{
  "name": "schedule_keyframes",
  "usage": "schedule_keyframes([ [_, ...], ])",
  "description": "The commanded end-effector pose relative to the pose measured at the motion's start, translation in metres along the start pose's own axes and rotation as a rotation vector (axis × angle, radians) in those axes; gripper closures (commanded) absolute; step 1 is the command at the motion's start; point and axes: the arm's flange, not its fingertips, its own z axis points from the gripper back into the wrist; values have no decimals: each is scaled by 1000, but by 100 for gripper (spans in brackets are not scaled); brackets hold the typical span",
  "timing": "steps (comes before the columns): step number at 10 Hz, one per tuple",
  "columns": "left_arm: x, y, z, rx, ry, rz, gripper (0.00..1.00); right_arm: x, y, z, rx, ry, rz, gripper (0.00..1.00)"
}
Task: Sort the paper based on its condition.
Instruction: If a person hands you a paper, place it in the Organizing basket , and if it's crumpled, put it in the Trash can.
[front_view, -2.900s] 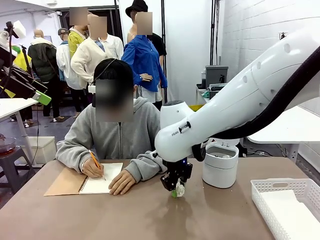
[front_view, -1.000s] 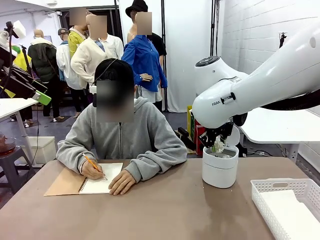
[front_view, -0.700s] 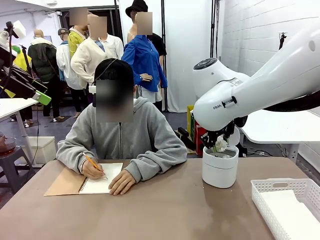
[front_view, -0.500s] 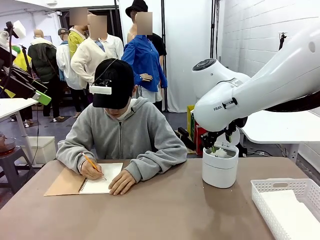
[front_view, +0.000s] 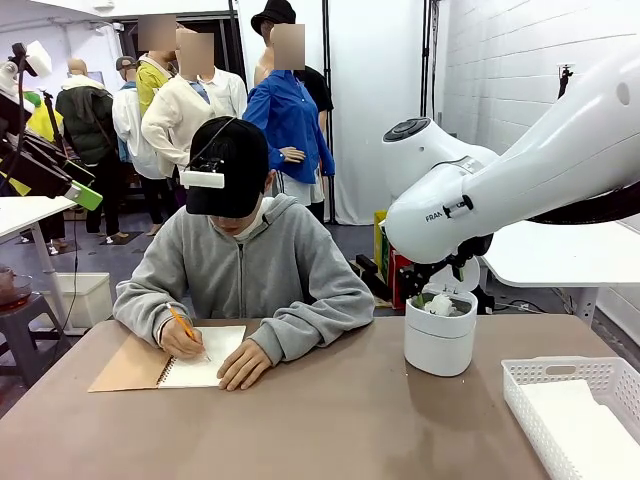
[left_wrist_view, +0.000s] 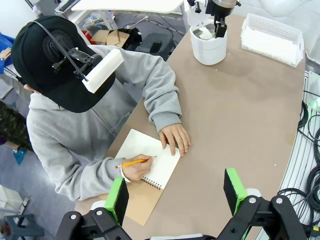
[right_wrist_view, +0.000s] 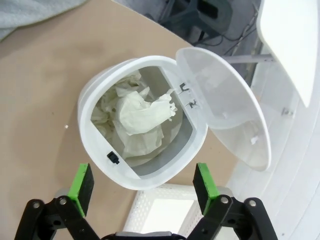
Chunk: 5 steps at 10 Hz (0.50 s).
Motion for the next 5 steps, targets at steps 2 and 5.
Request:
schedule_keyframes([
  [2,-1,0,0,-12,-7,0,0,-14,2,13,100,-2,-6,0],
  [5,-1,0,0,-12,-7,0,0,-30,0,29,213,-29,5,0],
])
